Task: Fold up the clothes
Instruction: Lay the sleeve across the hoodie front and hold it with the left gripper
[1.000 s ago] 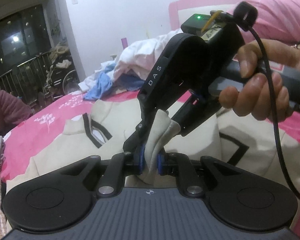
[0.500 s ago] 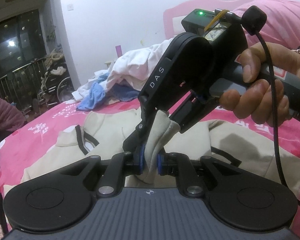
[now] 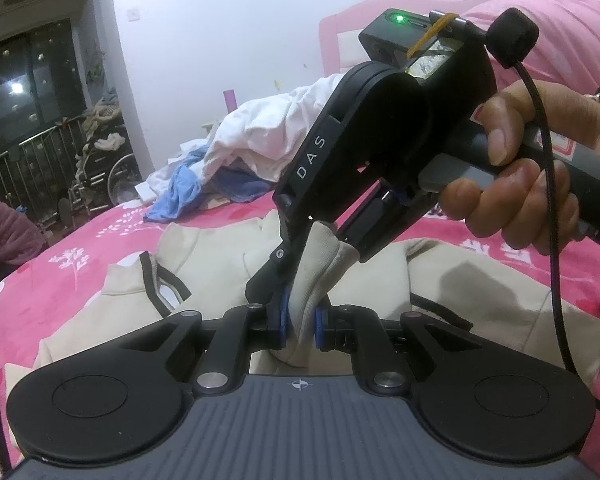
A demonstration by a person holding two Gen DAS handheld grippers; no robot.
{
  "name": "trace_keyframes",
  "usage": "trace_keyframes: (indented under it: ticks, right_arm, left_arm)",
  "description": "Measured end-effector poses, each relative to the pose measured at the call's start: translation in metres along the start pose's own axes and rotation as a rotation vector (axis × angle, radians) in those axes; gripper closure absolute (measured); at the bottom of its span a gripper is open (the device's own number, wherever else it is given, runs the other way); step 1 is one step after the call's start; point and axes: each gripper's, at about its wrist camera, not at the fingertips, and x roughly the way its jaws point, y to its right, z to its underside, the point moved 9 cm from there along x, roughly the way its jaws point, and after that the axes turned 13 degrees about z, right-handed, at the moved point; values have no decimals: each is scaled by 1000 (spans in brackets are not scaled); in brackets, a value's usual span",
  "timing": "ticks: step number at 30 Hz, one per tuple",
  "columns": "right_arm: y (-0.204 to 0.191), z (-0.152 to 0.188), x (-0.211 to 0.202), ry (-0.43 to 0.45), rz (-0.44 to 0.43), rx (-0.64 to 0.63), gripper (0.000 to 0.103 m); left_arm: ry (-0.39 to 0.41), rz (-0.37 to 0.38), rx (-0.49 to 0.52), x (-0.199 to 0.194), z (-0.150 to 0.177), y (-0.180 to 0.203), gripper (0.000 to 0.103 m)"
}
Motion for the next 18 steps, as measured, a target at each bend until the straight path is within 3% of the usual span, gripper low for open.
trace_keyframes:
  ticks: [18]
  right_arm:
    - [4, 2, 4, -12, 14, -1, 92]
  left_arm:
    - [-15, -4, 6, 1, 4, 4, 92]
